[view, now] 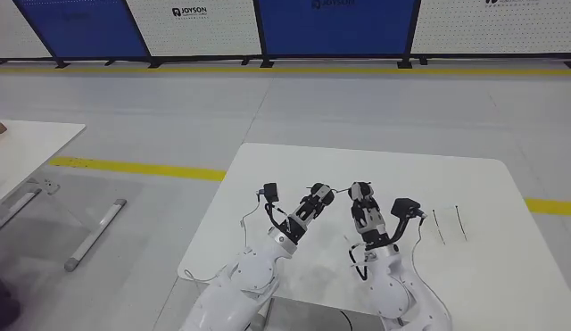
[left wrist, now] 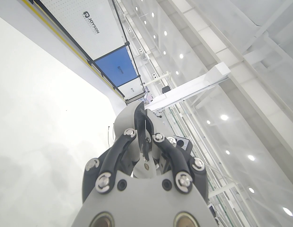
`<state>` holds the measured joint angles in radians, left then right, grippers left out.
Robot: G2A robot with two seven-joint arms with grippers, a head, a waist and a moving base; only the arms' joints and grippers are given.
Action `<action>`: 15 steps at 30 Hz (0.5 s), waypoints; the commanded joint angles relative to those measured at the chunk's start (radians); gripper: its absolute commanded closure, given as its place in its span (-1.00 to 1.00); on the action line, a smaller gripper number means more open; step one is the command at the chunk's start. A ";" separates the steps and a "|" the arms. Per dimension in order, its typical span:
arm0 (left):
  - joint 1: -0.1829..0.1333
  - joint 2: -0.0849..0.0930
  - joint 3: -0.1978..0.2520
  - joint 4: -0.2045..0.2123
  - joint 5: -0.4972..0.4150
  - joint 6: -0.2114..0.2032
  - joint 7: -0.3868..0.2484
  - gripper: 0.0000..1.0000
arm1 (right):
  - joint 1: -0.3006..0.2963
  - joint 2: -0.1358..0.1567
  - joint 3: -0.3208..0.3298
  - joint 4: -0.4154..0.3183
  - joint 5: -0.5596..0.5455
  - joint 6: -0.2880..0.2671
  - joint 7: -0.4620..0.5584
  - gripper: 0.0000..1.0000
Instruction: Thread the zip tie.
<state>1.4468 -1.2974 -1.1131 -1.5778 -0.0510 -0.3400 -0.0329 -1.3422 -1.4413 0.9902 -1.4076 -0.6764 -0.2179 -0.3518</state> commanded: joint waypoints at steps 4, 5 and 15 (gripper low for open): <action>-0.002 0.000 0.000 0.003 0.003 0.013 0.006 1.00 | 0.001 -0.003 0.007 0.004 0.014 -0.030 -0.007 1.00; -0.004 -0.001 0.001 0.005 0.007 0.023 0.011 1.00 | 0.000 -0.003 0.007 0.004 0.013 -0.034 -0.008 1.00; -0.006 -0.007 0.009 -0.014 -0.169 0.066 -0.059 1.00 | -0.009 -0.007 0.017 -0.001 0.004 -0.045 -0.009 1.00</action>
<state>1.4375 -1.3044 -1.1033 -1.5841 -0.1937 -0.2752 -0.0810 -1.3498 -1.4482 1.0057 -1.4081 -0.6673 -0.2694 -0.3613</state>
